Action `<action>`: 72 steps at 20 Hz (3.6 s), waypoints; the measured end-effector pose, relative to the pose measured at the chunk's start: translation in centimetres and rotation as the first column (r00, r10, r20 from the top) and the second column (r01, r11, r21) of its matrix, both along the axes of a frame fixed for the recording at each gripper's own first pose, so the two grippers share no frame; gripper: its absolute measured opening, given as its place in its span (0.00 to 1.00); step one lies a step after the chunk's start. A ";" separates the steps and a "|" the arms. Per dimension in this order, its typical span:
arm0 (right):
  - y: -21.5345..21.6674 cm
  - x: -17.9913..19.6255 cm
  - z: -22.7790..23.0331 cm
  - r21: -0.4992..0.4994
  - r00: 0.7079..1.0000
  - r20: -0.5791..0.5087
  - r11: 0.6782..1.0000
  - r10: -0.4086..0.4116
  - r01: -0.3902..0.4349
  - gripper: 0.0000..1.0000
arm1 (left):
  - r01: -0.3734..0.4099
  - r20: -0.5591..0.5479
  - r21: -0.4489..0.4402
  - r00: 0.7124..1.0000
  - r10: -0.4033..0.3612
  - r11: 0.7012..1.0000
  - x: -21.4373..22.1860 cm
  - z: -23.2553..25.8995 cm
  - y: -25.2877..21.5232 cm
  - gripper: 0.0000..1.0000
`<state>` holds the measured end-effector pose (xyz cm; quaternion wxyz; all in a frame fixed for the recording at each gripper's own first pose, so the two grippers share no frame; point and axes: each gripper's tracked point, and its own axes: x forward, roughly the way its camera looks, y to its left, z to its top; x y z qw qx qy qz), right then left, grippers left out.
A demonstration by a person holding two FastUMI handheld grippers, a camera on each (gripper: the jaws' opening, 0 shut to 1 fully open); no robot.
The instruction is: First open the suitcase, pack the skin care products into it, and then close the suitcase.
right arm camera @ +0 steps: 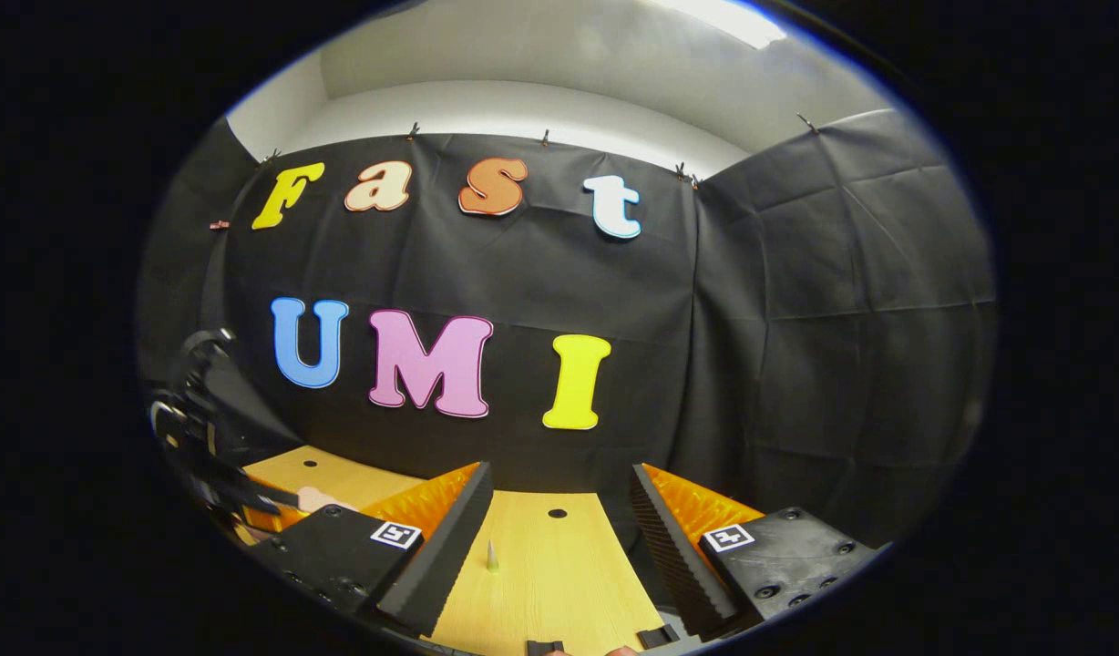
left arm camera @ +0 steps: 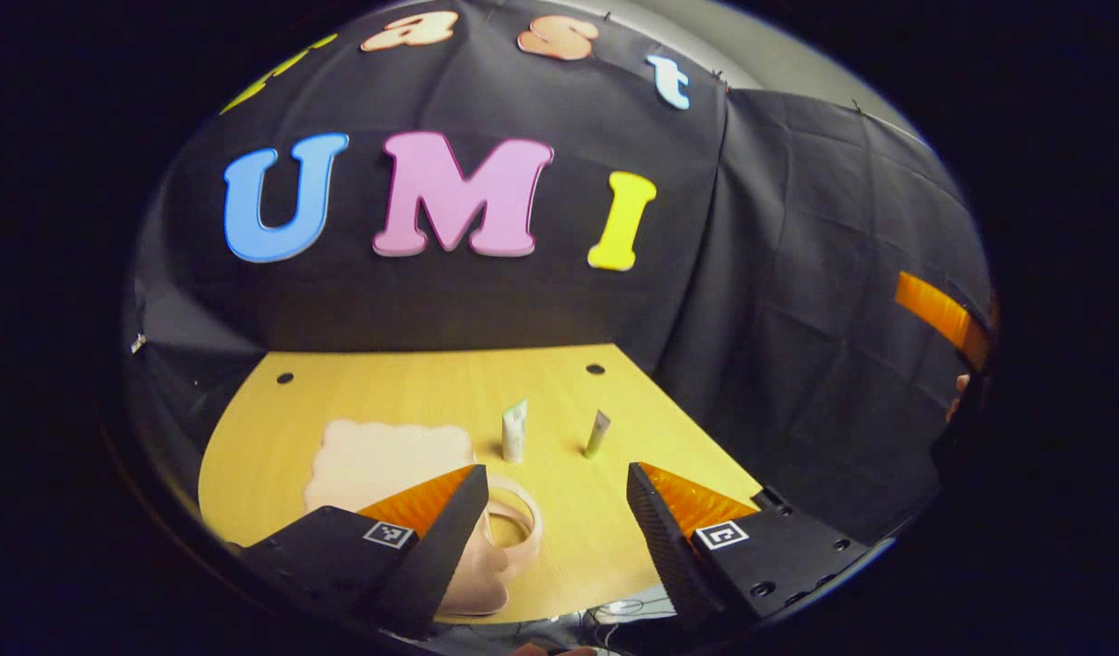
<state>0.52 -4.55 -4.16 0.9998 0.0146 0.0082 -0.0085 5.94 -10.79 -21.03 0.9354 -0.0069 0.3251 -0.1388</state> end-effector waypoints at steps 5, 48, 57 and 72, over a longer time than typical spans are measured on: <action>-4.2 2.8 -3.6 -0.009 1.000 -0.015 1.000 0.009 -0.009 0.96 | -0.048 -0.276 0.175 0.956 0.095 0.983 2.1 -11.7 -0.2 0.97; 9.2 6.6 -1.9 0.072 0.997 -0.079 0.997 0.021 -0.016 0.99 | -0.344 -0.053 0.583 0.888 0.457 0.736 8.5 -3.4 52.6 0.11; 12.9 5.1 -1.7 0.001 0.991 -0.115 0.998 -0.063 0.064 0.96 | -0.384 -0.225 0.513 0.803 0.552 0.768 6.4 -15.0 57.4 0.19; 17.9 8.6 -4.4 -0.014 0.996 -0.089 1.000 0.021 -0.023 0.96 | -0.031 0.407 0.065 0.913 0.002 0.997 9.0 8.7 23.9 0.99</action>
